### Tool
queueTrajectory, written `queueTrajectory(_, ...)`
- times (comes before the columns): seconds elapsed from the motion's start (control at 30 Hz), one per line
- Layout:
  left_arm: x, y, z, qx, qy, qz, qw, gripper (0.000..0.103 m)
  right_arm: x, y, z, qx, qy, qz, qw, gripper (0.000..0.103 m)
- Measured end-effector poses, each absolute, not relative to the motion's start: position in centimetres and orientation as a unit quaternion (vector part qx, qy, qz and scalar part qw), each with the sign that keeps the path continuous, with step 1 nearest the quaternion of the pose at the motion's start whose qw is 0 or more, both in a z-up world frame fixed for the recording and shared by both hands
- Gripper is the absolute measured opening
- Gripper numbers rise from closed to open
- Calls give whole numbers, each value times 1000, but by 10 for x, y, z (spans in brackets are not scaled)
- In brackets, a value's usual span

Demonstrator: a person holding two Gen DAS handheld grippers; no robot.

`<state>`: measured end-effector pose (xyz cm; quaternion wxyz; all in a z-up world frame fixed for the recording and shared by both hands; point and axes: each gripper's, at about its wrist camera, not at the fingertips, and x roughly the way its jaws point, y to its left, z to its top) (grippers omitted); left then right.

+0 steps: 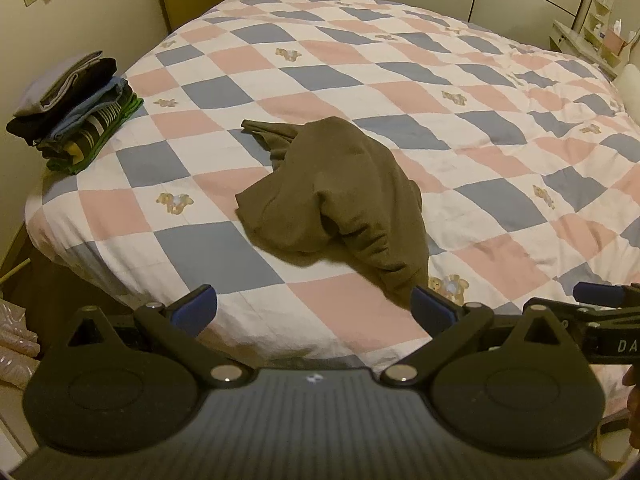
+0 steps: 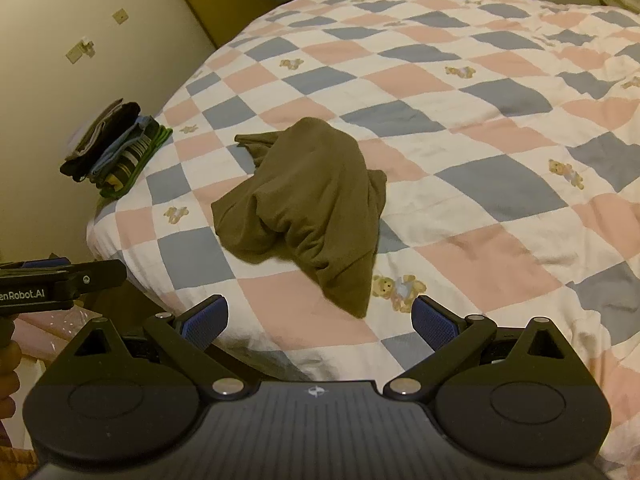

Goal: Fold clothes

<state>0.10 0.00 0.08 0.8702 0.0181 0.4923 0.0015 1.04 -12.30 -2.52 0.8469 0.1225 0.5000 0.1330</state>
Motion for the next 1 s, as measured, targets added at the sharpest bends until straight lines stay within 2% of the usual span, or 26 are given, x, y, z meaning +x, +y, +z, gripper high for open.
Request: queueTrajectory(1.0,-3,-18,-10,23,496,-3,868,102,4,-135,-22,116,495,136,850,101)
